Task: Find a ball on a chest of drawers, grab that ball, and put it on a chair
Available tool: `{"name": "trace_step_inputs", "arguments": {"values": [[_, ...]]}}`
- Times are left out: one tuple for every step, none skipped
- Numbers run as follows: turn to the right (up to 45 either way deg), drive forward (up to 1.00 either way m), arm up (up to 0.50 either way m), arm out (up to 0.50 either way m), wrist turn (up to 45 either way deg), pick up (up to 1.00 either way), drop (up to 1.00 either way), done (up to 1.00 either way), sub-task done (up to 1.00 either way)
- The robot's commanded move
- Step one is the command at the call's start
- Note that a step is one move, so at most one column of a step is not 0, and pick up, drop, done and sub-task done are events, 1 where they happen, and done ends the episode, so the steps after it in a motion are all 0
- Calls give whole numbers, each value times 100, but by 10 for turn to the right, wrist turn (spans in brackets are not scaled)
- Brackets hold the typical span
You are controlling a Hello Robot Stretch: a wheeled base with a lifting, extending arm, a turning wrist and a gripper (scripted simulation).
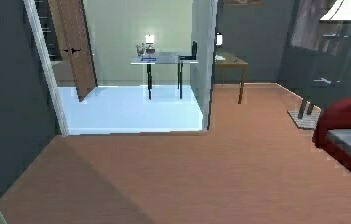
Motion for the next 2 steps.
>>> {"name": "trace_step_inputs", "arguments": {"values": [[0, 70, 0, 0, 0, 0, 0, 0, 0], [-240, 0, 0, 0, 0, 0, 0, 0, 0]]}}
